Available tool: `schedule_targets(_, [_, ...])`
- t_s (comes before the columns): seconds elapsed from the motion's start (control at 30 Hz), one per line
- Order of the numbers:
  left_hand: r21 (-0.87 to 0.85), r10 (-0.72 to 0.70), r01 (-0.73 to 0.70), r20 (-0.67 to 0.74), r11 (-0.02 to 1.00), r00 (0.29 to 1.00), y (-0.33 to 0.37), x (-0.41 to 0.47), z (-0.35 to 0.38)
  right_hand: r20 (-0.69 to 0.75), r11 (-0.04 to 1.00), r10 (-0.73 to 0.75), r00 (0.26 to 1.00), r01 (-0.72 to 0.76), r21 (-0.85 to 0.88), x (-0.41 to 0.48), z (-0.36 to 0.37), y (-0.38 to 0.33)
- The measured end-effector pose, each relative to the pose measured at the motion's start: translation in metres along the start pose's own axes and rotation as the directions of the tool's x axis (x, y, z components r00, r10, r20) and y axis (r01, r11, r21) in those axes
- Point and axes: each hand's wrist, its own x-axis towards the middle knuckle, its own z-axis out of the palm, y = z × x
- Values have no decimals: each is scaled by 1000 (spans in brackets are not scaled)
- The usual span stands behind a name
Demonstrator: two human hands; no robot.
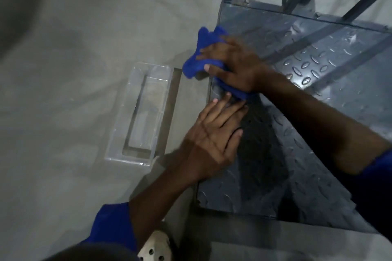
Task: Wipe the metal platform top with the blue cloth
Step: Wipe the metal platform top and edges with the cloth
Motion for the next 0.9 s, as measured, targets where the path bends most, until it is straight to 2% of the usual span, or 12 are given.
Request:
schedule_targets(0.07, [-23,-2,1,-10,1000,1000,1,-4,-1,28,1000,19,999,-19,0,1,-7,6])
schedule_targets(0.23, [-21,19,-18,20,1000,1000,0,-10,-3,-18,958,285,958,-286,-14,38,-24,21])
schedule_targets(0.3, [12,20,-20,25,1000,999,1,-17,-3,-39,974,228,973,-228,11,16,-11,-7])
schedule_targets(0.4, [6,39,-39,28,999,999,4,-33,-4,-39,998,43,998,-40,56,-43,4,-42])
schedule_targets(0.53, [22,67,-69,75,997,995,11,-48,-8,-5,999,-44,999,44,18,-57,-1,-33])
schedule_targets(0.7, [8,57,-59,149,998,987,15,-58,-15,-66,988,137,988,-141,-55,-23,-9,-25])
schedule_targets(0.77, [13,78,-81,157,997,985,21,-72,-16,-104,991,4,995,-18,-134,-36,10,-46])
schedule_targets(0.83, [37,133,-139,136,990,982,25,-89,-16,-48,978,-165,985,157,-140,-61,26,-67])
schedule_targets(0.9, [51,154,-162,137,985,979,27,-100,-17,-6,979,-189,982,187,-80,-68,22,-72])
